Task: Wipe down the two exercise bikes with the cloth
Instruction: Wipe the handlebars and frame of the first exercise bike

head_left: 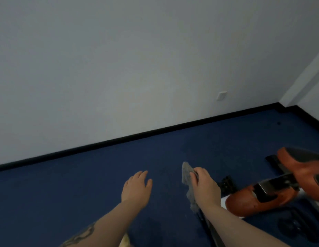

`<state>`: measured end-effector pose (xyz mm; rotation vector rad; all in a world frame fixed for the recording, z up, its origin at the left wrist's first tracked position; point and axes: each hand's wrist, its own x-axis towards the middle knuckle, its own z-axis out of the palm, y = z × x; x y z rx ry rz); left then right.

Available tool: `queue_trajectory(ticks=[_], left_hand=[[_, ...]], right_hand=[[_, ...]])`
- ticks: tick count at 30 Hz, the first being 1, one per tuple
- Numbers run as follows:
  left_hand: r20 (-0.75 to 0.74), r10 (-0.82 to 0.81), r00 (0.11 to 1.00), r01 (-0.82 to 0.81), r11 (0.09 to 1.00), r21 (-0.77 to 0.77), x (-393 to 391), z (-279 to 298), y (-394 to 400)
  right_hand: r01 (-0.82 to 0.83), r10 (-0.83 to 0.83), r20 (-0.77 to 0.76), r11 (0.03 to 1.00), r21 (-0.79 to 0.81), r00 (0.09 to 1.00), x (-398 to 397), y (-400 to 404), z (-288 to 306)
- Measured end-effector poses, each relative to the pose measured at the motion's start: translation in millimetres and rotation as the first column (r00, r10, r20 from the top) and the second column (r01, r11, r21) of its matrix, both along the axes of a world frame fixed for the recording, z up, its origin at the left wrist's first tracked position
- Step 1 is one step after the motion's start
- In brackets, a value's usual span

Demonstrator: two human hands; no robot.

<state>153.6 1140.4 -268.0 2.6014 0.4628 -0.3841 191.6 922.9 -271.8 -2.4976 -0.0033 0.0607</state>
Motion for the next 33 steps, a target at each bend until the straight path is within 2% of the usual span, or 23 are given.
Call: queue_trajectory(ticks=[6,10,14,21,27,33], left_hand=[[-0.005,-0.254,0.967,0.254,0.967,0.016,148.5,-8.6,50.8],[-0.012,-0.430,0.903,0.430,0.902,0.033,245.2,-8.4,68.3],[-0.024,-0.563,0.826,0.564,0.826,0.025,325.1,-7.0,58.4],[0.014,-0.759,0.650,0.759,0.649,-0.063,410.1,-23.7,-32.8],[-0.013,-0.857,0.516,0.852,0.514,-0.095,488.7,-24.9,-120.5],[0.039,-0.874,0.485,0.866,0.474,-0.157,576.4,-9.8,-211.2]], right_hand=[[0.188,-0.188,0.047,0.982,-0.008,0.981,103.8,51.4,-9.5],[0.383,-0.382,0.055,0.924,-0.004,0.923,160.6,65.7,-4.7],[0.508,-0.507,0.054,0.861,0.000,0.860,207.7,57.9,5.6],[0.703,-0.702,0.033,0.710,-0.031,0.711,265.3,-6.4,7.7],[0.754,-0.758,-0.023,0.652,-0.079,0.652,316.8,-71.2,0.9],[0.823,-0.827,-0.035,0.562,-0.078,0.561,375.4,-137.0,9.4]])
